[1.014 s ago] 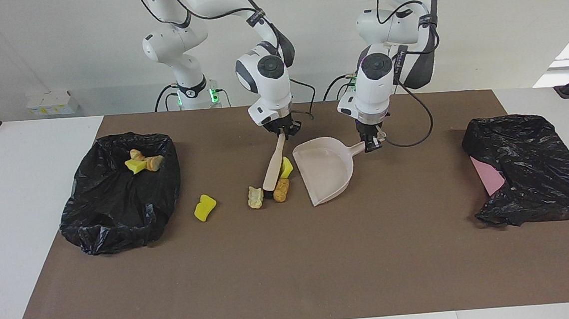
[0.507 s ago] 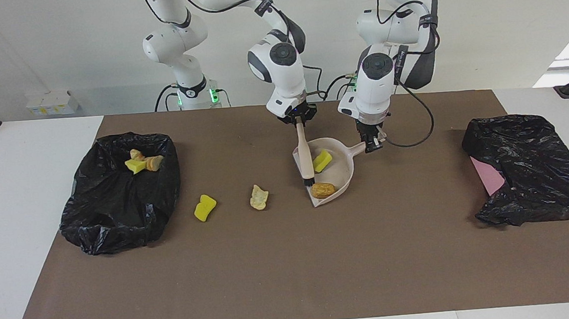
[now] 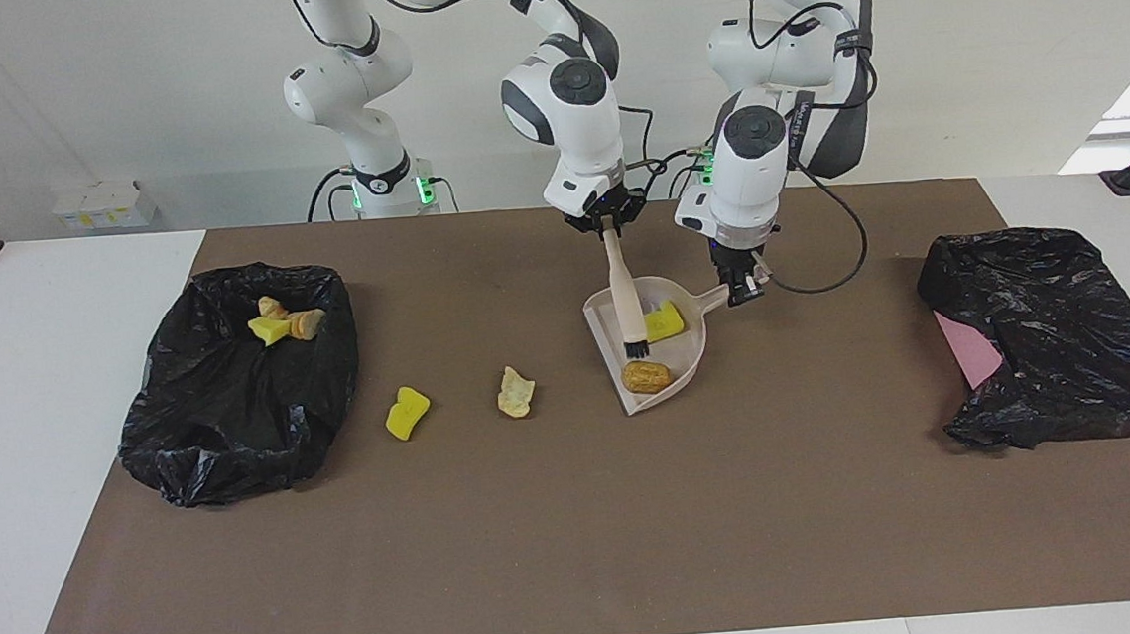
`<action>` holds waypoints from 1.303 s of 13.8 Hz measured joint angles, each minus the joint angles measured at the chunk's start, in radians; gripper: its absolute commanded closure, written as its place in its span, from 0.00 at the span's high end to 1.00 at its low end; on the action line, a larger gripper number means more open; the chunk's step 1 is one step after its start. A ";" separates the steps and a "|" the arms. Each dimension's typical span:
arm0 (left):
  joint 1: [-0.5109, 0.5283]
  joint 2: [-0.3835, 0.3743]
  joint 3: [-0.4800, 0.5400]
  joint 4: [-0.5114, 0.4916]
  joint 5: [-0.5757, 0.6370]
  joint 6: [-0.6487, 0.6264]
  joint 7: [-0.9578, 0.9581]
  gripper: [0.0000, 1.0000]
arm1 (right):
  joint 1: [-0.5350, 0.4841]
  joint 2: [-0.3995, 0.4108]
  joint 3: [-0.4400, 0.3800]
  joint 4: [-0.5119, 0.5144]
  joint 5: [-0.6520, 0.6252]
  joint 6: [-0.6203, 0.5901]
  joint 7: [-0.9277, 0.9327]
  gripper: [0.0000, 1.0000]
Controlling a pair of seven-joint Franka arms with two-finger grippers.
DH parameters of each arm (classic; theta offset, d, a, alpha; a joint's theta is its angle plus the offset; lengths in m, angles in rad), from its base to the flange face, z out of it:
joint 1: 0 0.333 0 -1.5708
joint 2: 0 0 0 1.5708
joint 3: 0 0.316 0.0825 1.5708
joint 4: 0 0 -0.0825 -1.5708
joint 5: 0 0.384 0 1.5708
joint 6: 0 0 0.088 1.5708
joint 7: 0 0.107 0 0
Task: Sweep and dump trash in bin
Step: 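Sweep debris with the right gripper into the dustpan held by the left gripper, then move the brush with the right gripper toward the far crumb, then sweep the crumb with the right gripper into the dustpan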
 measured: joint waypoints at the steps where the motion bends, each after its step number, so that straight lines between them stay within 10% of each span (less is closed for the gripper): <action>1: 0.008 0.001 0.002 0.000 -0.006 0.005 0.000 0.00 | -0.027 0.003 -0.002 0.000 -0.043 -0.015 -0.005 0.00; 7: 0.018 0.030 -0.003 -0.001 -0.023 0.082 -0.014 0.00 | -0.206 0.014 -0.007 0.003 -0.322 -0.161 -0.004 0.00; 18: 0.009 0.053 -0.012 0.000 -0.026 0.103 -0.046 0.00 | -0.415 -0.010 -0.006 -0.115 -0.447 -0.122 -0.129 0.00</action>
